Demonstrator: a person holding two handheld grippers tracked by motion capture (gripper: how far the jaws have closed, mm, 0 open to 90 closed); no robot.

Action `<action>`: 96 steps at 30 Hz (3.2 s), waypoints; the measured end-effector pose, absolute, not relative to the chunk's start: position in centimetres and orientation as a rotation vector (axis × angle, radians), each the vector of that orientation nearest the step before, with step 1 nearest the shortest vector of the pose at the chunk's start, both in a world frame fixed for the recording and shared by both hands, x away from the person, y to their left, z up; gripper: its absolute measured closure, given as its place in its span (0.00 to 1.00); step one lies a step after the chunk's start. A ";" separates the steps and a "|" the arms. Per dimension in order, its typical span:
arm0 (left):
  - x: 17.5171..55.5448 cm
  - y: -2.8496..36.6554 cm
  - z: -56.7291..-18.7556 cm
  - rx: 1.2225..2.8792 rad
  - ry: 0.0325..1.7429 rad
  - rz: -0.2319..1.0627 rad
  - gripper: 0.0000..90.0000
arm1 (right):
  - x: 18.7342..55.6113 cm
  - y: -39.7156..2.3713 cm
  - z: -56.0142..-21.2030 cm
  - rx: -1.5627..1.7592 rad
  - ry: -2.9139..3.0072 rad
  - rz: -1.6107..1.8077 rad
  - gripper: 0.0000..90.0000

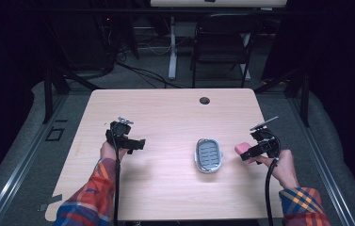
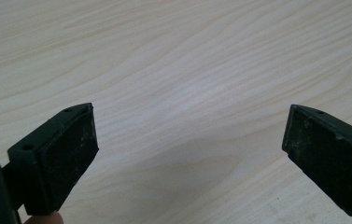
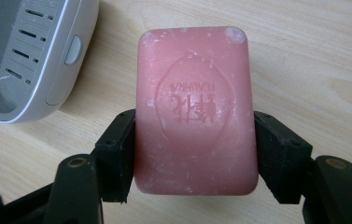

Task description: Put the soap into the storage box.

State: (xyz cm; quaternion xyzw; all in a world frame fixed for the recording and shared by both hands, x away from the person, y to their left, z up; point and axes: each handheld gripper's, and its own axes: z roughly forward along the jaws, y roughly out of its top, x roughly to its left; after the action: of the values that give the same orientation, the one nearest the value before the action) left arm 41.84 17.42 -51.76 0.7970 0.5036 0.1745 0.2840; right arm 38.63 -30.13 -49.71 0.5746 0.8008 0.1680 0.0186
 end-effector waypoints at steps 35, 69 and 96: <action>41.8 17.6 -51.8 2.139 1.354 0.462 0.04 | 39.5 -27.0 -46.2 1.656 2.502 0.601 0.41; 41.8 17.7 -51.8 2.126 1.351 0.464 0.04 | 40.8 -20.3 -47.8 1.490 2.603 0.462 0.41; 41.8 17.6 -51.9 2.133 1.347 0.457 0.04 | 40.7 -18.2 -49.2 1.520 2.646 0.428 0.40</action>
State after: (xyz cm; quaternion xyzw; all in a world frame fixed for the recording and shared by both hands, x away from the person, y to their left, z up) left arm 41.81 17.62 -51.86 0.7974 0.5038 0.1707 0.2851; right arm 40.73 -18.20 -49.19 0.4932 0.8583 0.1388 0.0301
